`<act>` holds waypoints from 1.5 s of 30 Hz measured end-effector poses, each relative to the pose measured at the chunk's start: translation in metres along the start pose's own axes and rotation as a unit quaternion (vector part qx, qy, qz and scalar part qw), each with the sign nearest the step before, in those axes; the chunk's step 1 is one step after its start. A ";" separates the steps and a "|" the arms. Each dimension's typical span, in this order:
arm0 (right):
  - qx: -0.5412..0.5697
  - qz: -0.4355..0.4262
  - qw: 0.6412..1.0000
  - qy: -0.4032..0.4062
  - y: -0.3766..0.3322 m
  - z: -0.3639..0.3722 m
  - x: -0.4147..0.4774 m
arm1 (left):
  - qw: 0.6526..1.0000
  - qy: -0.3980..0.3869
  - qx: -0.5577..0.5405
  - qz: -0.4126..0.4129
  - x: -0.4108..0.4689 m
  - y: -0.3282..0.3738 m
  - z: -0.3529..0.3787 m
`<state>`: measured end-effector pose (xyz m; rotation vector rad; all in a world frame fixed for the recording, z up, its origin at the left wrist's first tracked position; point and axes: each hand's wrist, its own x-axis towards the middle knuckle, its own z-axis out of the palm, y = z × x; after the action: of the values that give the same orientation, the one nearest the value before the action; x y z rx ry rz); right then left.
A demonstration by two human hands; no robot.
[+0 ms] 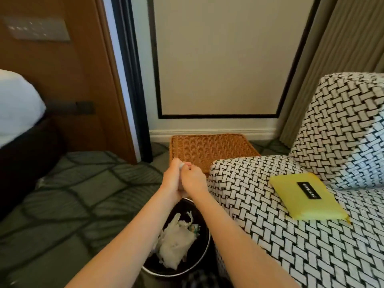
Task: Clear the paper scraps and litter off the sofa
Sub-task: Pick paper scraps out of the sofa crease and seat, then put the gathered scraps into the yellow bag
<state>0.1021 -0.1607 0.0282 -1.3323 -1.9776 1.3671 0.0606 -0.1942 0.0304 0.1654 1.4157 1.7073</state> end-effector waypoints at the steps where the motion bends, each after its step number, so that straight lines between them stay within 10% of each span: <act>1: 0.019 0.048 0.998 -0.041 0.008 0.005 0.005 | 0.999 0.006 0.017 -0.032 0.005 -0.008 -0.009; 5: 0.000 0.211 0.961 -0.180 0.040 0.021 0.013 | 0.990 0.015 0.108 -0.084 0.026 -0.041 -0.047; 13: 0.010 0.272 0.937 -0.218 0.072 0.041 0.029 | 0.982 0.037 0.167 -0.079 0.040 -0.060 -0.069; 26: -0.178 0.177 0.929 -0.272 0.059 0.019 0.034 | 0.897 0.056 0.431 -0.086 0.034 -0.036 -0.081; 36: 0.002 0.169 0.938 -0.302 0.028 -0.018 0.023 | 0.909 -0.013 0.416 -0.034 0.016 -0.015 -0.052; 41: 0.087 0.108 0.930 -0.341 0.007 -0.058 -0.006 | 0.960 0.019 0.261 0.098 0.006 0.002 -0.004; 45: 0.260 0.065 0.915 -0.300 0.004 -0.129 -0.028 | 0.929 -0.075 0.294 0.213 -0.022 0.015 0.059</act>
<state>0.2127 -0.1200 0.0883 -0.8595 -1.6567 2.3797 0.1008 -0.1658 0.0718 0.9752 1.8293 1.4977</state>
